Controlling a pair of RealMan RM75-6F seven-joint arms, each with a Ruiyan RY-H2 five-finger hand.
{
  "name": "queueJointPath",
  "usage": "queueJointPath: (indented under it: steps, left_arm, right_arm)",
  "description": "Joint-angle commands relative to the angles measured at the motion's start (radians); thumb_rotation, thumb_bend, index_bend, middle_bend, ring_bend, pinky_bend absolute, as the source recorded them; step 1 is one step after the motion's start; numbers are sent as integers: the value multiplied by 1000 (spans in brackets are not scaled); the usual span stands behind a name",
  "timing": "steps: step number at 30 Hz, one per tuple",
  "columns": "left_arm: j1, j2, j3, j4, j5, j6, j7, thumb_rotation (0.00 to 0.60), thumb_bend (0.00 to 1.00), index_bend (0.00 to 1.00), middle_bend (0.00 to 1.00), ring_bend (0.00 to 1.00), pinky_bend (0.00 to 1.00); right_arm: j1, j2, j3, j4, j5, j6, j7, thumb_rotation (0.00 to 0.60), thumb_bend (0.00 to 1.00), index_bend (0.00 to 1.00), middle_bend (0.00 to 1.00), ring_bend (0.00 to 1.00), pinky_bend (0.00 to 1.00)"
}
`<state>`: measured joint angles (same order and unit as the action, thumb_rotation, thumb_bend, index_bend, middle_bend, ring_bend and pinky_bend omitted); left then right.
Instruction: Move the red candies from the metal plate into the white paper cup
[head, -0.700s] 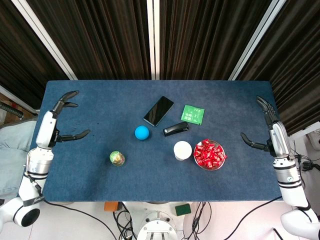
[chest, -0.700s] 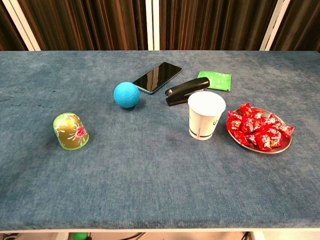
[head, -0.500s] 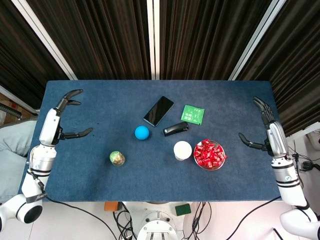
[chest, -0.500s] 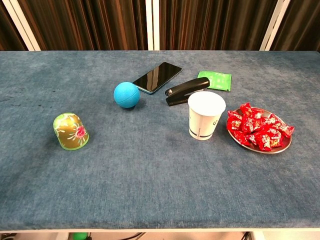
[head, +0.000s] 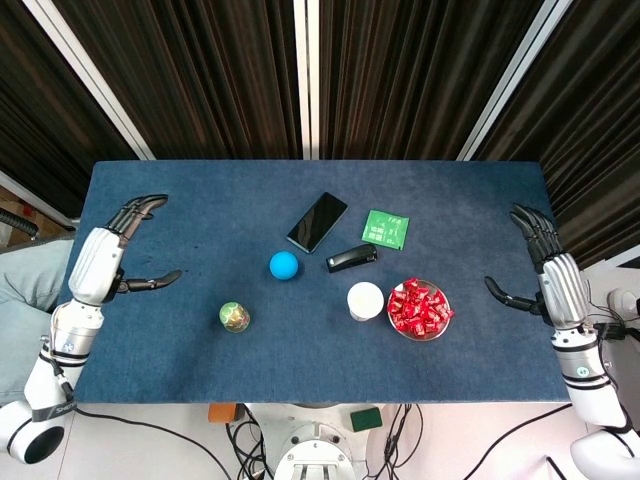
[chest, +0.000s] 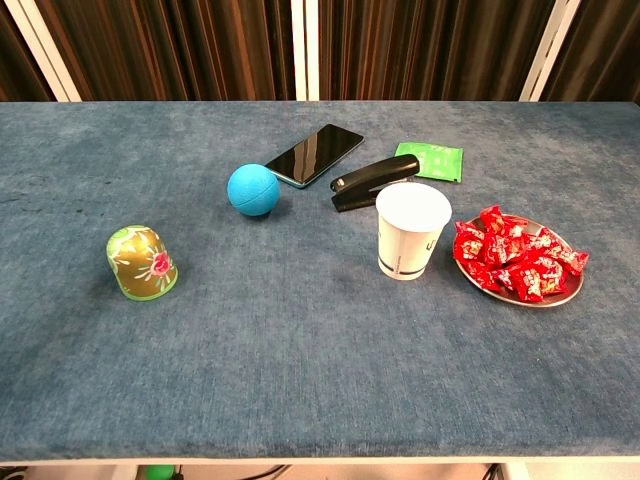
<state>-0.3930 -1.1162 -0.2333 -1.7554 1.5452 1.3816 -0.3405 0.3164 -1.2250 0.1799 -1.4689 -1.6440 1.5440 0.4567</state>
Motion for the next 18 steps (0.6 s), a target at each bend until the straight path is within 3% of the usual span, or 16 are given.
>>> queueJointPath:
  steps: [1, 4, 8, 18]
  left_arm:
    - [30, 70, 46, -71, -12, -22, 192, 600, 103, 139, 140, 105, 264]
    - [58, 73, 70, -106, -36, -7, 300, 600, 104, 138, 136, 96, 254]
    - [96, 39, 101, -86, -43, 31, 357, 600, 106, 138, 136, 96, 243]
    - [180, -39, 157, 52, -50, 107, 337, 600, 111, 138, 136, 96, 239]
  right_arm:
    - [-29, 66, -55, -36, -34, -25, -242, 600, 268, 0, 1, 0, 0]
    - [-45, 123, -95, -102, 2, -114, -473, 600, 269, 0, 25, 0, 0]
    - [-46, 136, -124, -165, 71, -215, -633, 600, 267, 1, 70, 0, 0]
    - [15, 87, -164, -208, 162, -426, -763, 600, 262, 52, 65, 0, 0]
